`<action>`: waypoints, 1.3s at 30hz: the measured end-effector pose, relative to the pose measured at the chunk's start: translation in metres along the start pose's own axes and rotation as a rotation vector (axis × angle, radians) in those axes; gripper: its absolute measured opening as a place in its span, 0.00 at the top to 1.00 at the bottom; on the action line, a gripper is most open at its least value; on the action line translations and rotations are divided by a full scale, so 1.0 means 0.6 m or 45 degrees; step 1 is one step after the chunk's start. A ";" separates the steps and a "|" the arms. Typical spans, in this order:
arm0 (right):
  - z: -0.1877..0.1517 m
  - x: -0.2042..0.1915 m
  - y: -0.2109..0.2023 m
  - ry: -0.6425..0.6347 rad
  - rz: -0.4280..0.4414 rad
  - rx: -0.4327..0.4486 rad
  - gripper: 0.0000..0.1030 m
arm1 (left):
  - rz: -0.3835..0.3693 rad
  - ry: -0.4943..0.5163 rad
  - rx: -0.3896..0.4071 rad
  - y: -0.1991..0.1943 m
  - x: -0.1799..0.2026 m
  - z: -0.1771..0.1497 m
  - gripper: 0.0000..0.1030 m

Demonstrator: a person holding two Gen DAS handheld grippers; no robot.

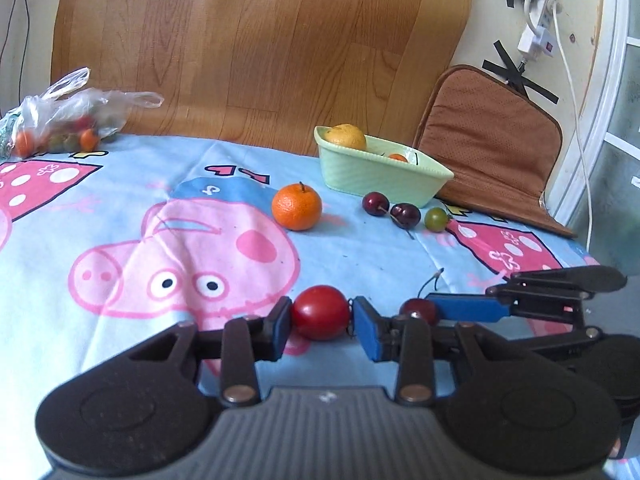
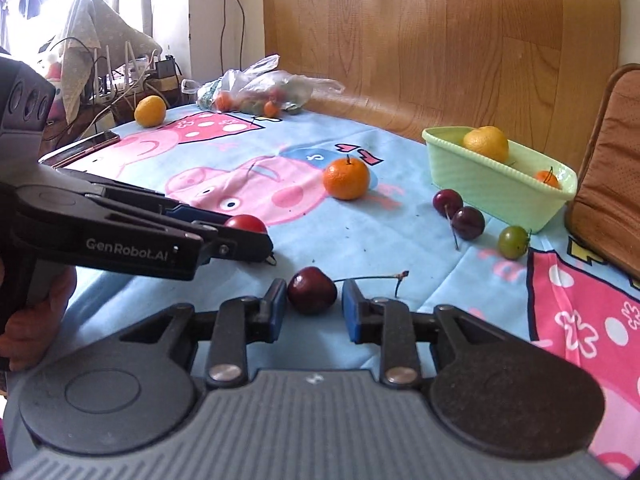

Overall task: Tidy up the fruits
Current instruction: 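Hold the red tomato in the left tool while the right tool holds the cherry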

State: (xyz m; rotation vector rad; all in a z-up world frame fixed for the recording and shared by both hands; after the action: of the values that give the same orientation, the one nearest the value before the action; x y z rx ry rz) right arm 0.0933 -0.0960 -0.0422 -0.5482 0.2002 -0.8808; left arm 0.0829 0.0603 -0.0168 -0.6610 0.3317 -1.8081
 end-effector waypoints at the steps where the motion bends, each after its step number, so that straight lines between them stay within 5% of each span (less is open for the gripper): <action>1: -0.002 0.000 -0.001 0.019 -0.007 -0.001 0.68 | -0.002 -0.003 0.002 0.000 -0.001 -0.001 0.68; 39: -0.008 -0.010 -0.010 0.059 -0.081 0.021 0.71 | -0.072 -0.020 0.021 0.000 -0.003 -0.004 0.69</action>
State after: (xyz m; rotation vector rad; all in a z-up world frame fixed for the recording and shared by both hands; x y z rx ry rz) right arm 0.0834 -0.0961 -0.0433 -0.5215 0.2189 -0.9565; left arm 0.0821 0.0616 -0.0193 -0.6787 0.2895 -1.8564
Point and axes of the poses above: each gripper's, at about its wrist camera, not at the fingertips, and y roughly the way its jaws point, x to its right, z to its top, the point moved 3 cm from there along y, roughly the way its jaws point, and after that the axes turned 6 degrees about -z, right-handed, at the moved point
